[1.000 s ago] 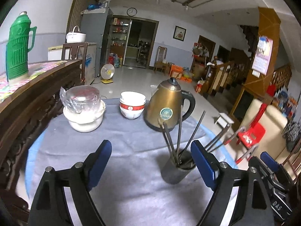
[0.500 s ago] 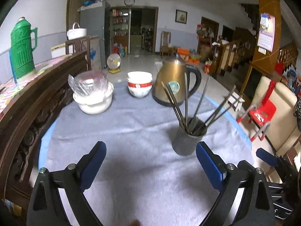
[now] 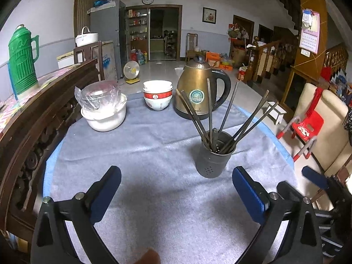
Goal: Organize utensils
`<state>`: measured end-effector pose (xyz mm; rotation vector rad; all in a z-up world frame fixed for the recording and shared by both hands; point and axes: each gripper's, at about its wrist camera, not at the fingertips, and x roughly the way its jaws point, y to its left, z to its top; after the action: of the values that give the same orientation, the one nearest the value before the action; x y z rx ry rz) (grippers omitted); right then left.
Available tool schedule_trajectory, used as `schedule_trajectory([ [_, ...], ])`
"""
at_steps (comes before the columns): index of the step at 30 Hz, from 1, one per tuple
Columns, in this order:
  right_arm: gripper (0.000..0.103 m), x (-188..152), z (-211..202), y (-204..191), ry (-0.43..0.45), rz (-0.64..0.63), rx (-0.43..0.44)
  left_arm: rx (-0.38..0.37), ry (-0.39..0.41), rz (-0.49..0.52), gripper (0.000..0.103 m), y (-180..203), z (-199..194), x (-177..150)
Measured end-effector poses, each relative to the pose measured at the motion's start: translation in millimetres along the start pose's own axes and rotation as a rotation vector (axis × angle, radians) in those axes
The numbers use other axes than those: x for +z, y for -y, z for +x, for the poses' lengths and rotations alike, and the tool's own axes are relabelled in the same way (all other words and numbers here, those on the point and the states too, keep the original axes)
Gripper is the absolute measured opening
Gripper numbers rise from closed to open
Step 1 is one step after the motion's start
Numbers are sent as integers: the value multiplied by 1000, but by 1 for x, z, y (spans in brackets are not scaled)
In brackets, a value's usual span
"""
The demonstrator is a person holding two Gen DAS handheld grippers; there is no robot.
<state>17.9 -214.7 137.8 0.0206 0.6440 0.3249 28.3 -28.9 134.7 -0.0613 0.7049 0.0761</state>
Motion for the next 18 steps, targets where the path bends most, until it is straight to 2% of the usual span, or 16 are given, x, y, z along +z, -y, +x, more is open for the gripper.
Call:
schedule_trajectory([
  [9,85,20,1,1,45,-18,-54,12,-3,24,103,7,-2,1],
  [18,85,20,6,-1,44,-50,-82,27,-3,19,103,5,0,4],
])
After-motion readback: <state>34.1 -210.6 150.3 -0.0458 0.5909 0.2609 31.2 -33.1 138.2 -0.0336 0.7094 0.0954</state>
